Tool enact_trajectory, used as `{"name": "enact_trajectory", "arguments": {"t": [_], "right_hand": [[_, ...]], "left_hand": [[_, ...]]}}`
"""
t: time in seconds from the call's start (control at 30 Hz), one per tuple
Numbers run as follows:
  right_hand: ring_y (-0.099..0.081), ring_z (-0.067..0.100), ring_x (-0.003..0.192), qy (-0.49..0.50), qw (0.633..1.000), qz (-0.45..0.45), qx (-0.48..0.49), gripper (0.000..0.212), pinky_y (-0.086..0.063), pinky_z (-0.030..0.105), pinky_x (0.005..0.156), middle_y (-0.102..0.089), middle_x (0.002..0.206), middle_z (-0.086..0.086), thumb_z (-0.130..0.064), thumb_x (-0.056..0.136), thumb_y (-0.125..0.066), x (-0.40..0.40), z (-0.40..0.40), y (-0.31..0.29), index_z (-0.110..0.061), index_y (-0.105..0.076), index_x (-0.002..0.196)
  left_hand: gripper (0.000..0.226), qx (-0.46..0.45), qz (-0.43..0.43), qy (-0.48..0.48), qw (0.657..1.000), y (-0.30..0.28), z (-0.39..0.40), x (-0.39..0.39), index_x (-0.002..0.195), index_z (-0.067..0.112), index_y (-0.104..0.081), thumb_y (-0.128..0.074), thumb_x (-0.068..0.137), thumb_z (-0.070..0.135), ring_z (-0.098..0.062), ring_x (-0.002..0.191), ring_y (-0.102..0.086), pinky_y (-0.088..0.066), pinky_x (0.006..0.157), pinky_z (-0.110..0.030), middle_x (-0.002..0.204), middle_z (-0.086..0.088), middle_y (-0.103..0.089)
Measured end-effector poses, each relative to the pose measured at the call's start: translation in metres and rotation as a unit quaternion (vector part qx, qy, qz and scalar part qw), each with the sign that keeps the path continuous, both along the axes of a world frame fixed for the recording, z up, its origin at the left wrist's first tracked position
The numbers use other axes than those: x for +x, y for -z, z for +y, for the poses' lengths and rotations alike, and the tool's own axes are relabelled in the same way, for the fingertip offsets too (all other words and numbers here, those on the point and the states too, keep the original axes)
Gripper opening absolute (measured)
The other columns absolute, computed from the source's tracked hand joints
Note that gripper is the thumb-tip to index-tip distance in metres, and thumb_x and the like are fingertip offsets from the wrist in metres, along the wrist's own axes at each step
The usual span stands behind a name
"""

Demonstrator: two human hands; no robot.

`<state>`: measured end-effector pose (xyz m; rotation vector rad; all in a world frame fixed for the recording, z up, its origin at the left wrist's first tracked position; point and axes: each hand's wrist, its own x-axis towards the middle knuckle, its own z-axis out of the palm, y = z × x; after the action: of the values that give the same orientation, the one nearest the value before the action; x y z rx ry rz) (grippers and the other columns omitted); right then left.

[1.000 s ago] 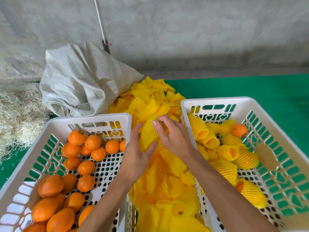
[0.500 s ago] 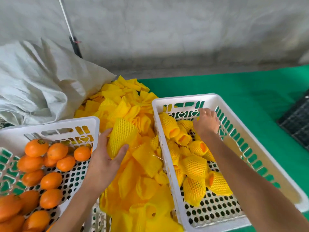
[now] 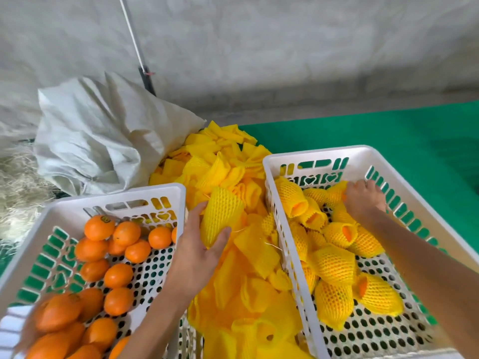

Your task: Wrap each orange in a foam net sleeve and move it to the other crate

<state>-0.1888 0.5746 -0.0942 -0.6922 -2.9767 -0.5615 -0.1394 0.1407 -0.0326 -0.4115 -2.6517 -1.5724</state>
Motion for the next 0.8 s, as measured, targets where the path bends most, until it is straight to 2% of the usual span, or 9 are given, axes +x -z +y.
{"name": "enact_trajectory", "arguments": {"t": [0.1, 0.2, 0.27, 0.4, 0.47, 0.53, 0.6, 0.7, 0.8], "right_hand": [[-0.050, 0.035, 0.122, -0.038, 0.990, 0.105, -0.088, 0.046, -0.046, 0.049, 0.105, -0.056, 0.133, 0.018, -0.039, 0.104, -0.047, 0.002, -0.021, -0.019, -0.007, -0.047, 0.137], [-0.048, 0.036, 0.129, -0.070, 0.921, 0.261, -0.281, 0.059, -0.041, 0.050, 0.107, -0.055, 0.142, 0.015, -0.048, 0.101, -0.056, 0.002, -0.065, -0.052, -0.011, -0.046, 0.146], [-0.052, 0.029, 0.128, -0.103, 0.856, 0.339, -0.376, 0.067, -0.046, 0.046, 0.104, -0.057, 0.142, 0.010, -0.056, 0.096, -0.061, 0.004, -0.102, -0.074, -0.016, -0.048, 0.147], [-0.064, -0.002, 0.103, -0.153, 0.700, 0.389, -0.579, 0.060, -0.050, 0.009, 0.077, -0.067, 0.119, -0.017, -0.065, 0.089, -0.066, 0.014, -0.185, -0.108, -0.028, -0.059, 0.136], [-0.069, 0.000, 0.100, -0.166, 0.594, 0.356, -0.702, 0.043, -0.054, 0.014, 0.080, -0.074, 0.110, -0.014, -0.048, 0.089, -0.075, 0.017, -0.219, -0.108, -0.023, -0.068, 0.124], [-0.072, 0.009, 0.102, -0.149, 0.534, 0.321, -0.768, 0.039, -0.057, 0.024, 0.085, -0.076, 0.111, -0.005, -0.037, 0.088, -0.079, 0.019, -0.245, -0.101, -0.018, -0.070, 0.121], [-0.073, 0.013, 0.102, -0.136, 0.515, 0.305, -0.790, 0.035, -0.058, 0.030, 0.086, -0.077, 0.108, -0.001, -0.035, 0.090, -0.078, 0.021, -0.259, -0.091, -0.017, -0.070, 0.119], [-0.072, 0.019, 0.103, -0.125, 0.518, 0.294, -0.793, 0.034, -0.059, 0.041, 0.091, -0.076, 0.107, 0.003, -0.041, 0.092, -0.074, 0.022, -0.264, -0.083, -0.018, -0.068, 0.116], [-0.069, 0.012, 0.103, -0.135, 0.532, 0.294, -0.782, 0.038, -0.057, 0.034, 0.086, -0.073, 0.108, -0.003, -0.052, 0.093, -0.069, 0.024, -0.259, -0.081, -0.022, -0.063, 0.115]], "left_hand": [[0.074, 0.009, 0.002, 0.004, 1.000, 0.002, -0.001, -0.001, 0.157, 0.042, -0.028, -0.066, 0.095, 0.057, 0.001, 0.126, -0.057, -0.053, 0.104, -0.032, 0.143, 0.029, -0.050], [0.070, 0.008, 0.008, 0.009, 1.000, 0.003, 0.001, 0.000, 0.155, 0.041, -0.031, -0.067, 0.096, 0.054, -0.012, 0.120, -0.064, -0.057, 0.101, -0.041, 0.143, 0.020, -0.056], [0.068, 0.012, 0.012, 0.009, 1.000, 0.000, 0.001, 0.001, 0.155, 0.038, -0.036, -0.067, 0.096, 0.051, -0.009, 0.126, -0.061, -0.056, 0.103, -0.043, 0.144, 0.016, -0.056], [0.063, 0.054, 0.003, -0.006, 0.999, -0.006, 0.002, 0.002, 0.150, 0.031, -0.047, -0.071, 0.094, 0.045, -0.012, 0.127, -0.061, -0.056, 0.102, -0.047, 0.141, 0.012, -0.060], [0.062, 0.087, -0.005, -0.025, 0.996, -0.009, 0.002, 0.003, 0.146, 0.030, -0.053, -0.074, 0.090, 0.043, -0.011, 0.123, -0.063, -0.058, 0.099, -0.046, 0.137, 0.012, -0.063], [0.060, 0.117, -0.010, -0.032, 0.993, -0.012, 0.001, 0.002, 0.144, 0.029, -0.056, -0.077, 0.088, 0.038, -0.011, 0.120, -0.066, -0.058, 0.099, -0.047, 0.134, 0.010, -0.066], [0.063, 0.129, -0.012, -0.025, 0.991, -0.013, -0.002, 0.001, 0.147, 0.029, -0.055, -0.079, 0.089, 0.032, -0.013, 0.124, -0.065, -0.055, 0.104, -0.046, 0.136, 0.009, -0.067], [0.066, 0.139, -0.014, -0.019, 0.990, -0.011, -0.004, -0.002, 0.149, 0.030, -0.054, -0.081, 0.089, 0.026, -0.008, 0.123, -0.066, -0.057, 0.102, -0.036, 0.135, 0.013, -0.068], [0.066, 0.150, -0.005, -0.009, 0.989, -0.010, -0.005, -0.003, 0.149, 0.031, -0.054, -0.081, 0.089, 0.024, -0.002, 0.121, -0.065, -0.057, 0.093, -0.020, 0.134, 0.021, -0.066]]}}
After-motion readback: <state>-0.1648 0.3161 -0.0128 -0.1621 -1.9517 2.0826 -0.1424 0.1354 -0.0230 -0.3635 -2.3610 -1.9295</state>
